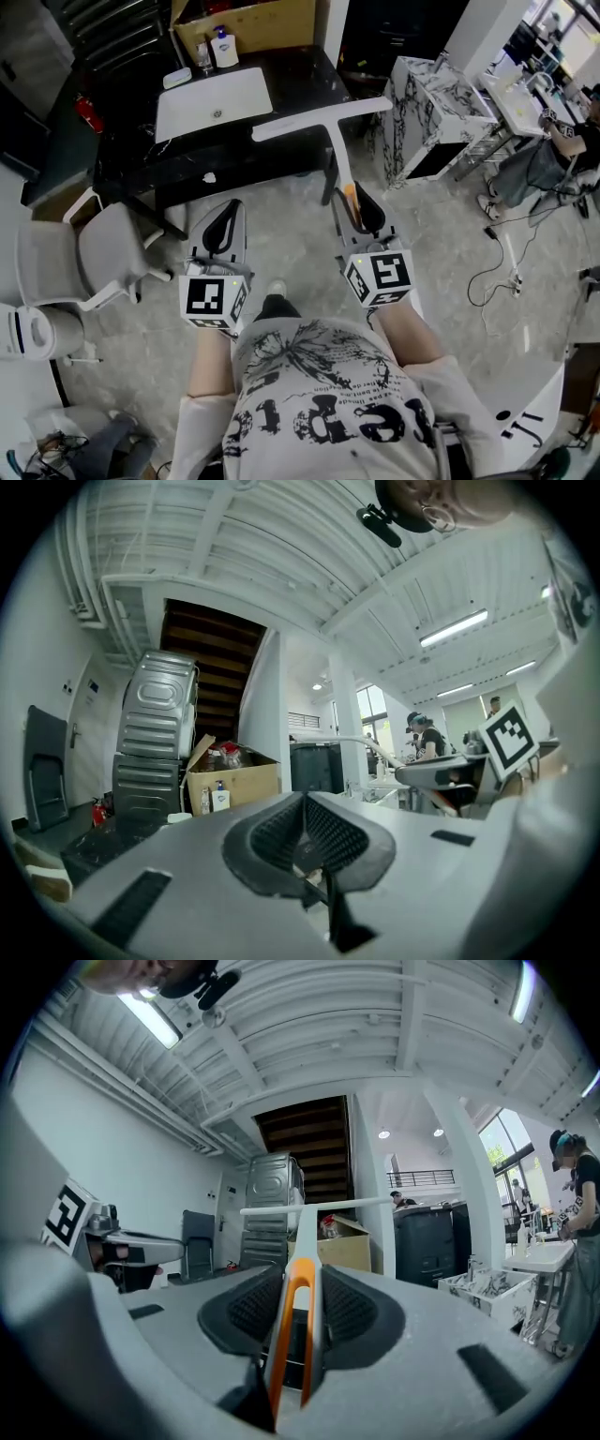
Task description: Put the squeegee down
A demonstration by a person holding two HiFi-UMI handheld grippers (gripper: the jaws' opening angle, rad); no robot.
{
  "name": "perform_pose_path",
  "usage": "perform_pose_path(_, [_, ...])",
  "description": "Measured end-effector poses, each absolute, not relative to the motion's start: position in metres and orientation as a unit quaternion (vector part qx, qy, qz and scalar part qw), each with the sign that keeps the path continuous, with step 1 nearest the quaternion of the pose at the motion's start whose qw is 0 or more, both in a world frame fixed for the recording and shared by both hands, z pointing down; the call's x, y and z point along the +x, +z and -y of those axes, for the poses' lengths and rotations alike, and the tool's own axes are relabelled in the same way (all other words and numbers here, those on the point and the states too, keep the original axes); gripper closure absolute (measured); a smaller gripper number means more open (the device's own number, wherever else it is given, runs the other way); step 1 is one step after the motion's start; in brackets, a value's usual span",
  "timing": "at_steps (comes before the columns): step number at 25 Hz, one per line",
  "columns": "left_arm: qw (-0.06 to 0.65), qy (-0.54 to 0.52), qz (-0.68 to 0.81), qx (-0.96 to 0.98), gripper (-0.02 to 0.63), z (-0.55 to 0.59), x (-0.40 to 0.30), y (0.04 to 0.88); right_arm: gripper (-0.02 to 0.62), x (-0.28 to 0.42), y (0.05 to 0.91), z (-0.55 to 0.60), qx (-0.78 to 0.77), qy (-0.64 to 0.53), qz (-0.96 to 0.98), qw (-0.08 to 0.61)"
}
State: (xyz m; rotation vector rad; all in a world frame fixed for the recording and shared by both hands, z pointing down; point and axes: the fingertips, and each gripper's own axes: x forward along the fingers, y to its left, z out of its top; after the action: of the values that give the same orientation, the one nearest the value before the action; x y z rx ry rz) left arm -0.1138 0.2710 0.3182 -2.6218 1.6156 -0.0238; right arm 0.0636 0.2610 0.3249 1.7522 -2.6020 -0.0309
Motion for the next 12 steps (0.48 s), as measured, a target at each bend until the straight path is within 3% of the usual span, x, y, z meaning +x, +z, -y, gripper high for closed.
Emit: perform_pose_path(12, [0.020,-0.013,-0.505,-0.863,0.592,-0.085,-0.188,0.323,0.472,-0.004,0.338,-0.083,0.582,0.023,0.813,0.013])
